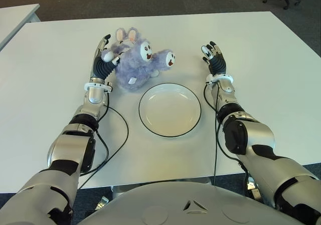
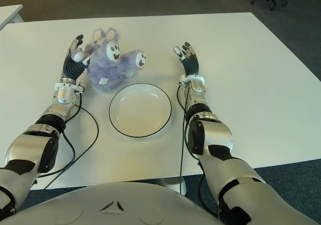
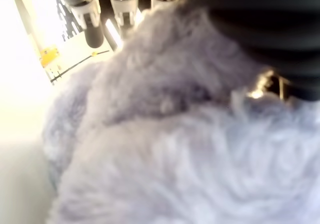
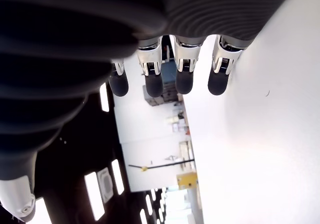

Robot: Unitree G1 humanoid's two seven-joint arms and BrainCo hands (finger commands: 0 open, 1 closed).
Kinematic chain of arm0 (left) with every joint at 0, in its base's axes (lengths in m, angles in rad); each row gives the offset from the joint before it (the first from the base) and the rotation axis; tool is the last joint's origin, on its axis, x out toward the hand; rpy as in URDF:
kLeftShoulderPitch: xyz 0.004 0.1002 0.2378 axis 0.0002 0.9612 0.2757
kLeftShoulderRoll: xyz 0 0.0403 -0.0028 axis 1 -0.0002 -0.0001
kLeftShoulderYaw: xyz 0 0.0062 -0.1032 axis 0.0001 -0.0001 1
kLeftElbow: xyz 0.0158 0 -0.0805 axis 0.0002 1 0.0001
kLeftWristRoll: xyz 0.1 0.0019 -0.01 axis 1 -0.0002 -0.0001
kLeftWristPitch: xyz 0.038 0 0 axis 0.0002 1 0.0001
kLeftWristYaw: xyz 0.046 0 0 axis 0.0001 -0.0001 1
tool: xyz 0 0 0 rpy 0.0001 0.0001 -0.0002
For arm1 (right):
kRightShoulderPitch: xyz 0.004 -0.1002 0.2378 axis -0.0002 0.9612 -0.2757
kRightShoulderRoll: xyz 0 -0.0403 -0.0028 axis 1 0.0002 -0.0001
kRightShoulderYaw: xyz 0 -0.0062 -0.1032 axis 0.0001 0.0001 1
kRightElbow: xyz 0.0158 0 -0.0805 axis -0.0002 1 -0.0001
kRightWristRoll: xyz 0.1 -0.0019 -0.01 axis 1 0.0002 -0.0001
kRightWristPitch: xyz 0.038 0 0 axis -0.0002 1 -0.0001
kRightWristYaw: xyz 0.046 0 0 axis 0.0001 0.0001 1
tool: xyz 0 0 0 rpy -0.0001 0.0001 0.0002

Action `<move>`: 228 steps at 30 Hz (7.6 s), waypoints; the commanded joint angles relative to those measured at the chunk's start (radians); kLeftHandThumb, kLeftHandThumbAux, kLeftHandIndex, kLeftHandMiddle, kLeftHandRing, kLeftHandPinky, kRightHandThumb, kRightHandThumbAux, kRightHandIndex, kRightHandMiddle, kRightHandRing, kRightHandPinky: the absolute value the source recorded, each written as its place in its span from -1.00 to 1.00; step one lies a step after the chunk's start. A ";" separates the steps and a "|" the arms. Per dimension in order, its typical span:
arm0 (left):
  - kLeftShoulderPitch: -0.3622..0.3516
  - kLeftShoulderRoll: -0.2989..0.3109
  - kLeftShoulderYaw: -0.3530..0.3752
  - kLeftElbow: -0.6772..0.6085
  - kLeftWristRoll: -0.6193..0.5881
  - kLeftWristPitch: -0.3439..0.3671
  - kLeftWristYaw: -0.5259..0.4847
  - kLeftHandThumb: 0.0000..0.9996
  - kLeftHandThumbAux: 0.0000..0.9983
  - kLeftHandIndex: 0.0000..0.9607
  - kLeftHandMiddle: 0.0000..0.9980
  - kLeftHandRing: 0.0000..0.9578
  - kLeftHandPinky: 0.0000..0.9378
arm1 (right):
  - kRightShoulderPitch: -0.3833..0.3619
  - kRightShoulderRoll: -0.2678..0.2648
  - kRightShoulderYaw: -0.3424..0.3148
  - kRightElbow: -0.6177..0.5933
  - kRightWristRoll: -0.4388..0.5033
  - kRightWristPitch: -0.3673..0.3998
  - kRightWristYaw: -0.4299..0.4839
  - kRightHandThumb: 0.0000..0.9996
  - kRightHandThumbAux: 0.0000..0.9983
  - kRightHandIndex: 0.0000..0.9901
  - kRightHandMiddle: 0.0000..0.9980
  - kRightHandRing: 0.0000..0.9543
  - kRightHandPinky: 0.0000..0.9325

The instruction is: Put the doll into the plate.

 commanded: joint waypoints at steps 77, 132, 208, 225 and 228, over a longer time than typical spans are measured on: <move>0.101 0.028 -0.057 0.038 0.086 -0.065 0.097 -0.23 -0.18 -0.97 -0.88 -0.90 -0.89 | 0.083 0.019 0.003 0.043 0.005 0.044 -0.003 -0.86 0.18 -0.97 -0.90 -0.90 -0.88; 0.013 -0.077 -0.020 0.089 0.041 0.024 0.057 0.43 -0.21 -0.48 -0.48 -0.46 -0.38 | 0.079 0.018 -0.003 0.041 0.011 0.045 0.008 -0.83 0.16 -0.96 -0.90 -0.90 -0.87; 0.004 -0.115 -0.019 0.090 0.043 0.040 0.126 0.47 0.34 -0.07 0.59 0.67 0.58 | 0.083 0.018 0.000 0.039 0.009 0.043 0.000 -0.84 0.16 -0.95 -0.90 -0.91 -0.88; 0.010 -0.115 -0.040 0.080 0.064 0.020 0.181 0.44 0.38 -0.08 0.67 0.74 0.80 | 0.086 0.017 -0.001 0.038 0.010 0.041 0.002 -0.85 0.16 -0.95 -0.90 -0.91 -0.88; 0.010 -0.114 -0.044 0.080 0.064 0.017 0.187 0.44 0.38 -0.08 0.67 0.74 0.81 | 0.087 0.017 -0.001 0.037 0.010 0.041 0.002 -0.85 0.16 -0.95 -0.90 -0.91 -0.88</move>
